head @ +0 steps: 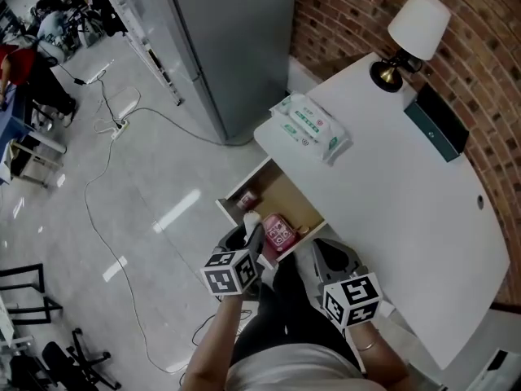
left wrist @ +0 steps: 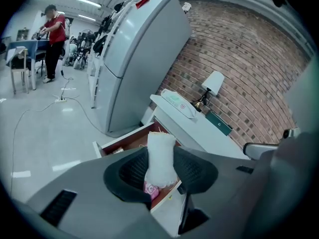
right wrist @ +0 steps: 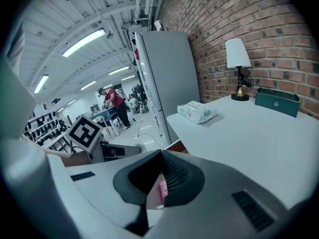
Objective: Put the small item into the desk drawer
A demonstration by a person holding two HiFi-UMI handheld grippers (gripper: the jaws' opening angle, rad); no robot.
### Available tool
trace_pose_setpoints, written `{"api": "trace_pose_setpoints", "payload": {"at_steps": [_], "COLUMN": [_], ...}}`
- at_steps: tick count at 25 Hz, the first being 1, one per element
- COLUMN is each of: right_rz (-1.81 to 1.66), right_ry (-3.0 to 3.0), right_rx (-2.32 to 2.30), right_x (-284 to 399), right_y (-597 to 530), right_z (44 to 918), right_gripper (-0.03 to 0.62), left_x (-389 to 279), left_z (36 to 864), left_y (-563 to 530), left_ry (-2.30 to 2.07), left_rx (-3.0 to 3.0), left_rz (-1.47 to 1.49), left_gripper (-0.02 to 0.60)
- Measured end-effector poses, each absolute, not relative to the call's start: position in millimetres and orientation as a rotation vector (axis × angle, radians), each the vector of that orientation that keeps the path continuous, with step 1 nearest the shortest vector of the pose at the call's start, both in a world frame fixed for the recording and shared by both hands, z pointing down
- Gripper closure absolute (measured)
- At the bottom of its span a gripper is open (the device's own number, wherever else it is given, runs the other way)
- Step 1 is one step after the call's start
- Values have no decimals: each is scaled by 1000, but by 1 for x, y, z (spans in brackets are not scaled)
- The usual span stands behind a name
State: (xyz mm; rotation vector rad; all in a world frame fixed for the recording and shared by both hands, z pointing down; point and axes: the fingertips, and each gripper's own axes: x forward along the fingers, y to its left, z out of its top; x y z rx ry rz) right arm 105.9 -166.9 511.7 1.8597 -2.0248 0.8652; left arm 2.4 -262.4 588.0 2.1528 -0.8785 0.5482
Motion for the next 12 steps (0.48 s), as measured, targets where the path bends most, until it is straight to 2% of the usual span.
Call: {"api": "trace_pose_setpoints", "payload": {"at_steps": [12], "right_rz": [923], "right_ry": [-1932], "right_rx": [2002], "right_x": [163], "right_y": [-167], "right_z": [526], "right_gripper": [585], "left_x": [107], "left_z": [674], "left_y": [-271], "left_ry": [-676], "left_rx": [2217], "left_rz": [803], "left_gripper": [402]}}
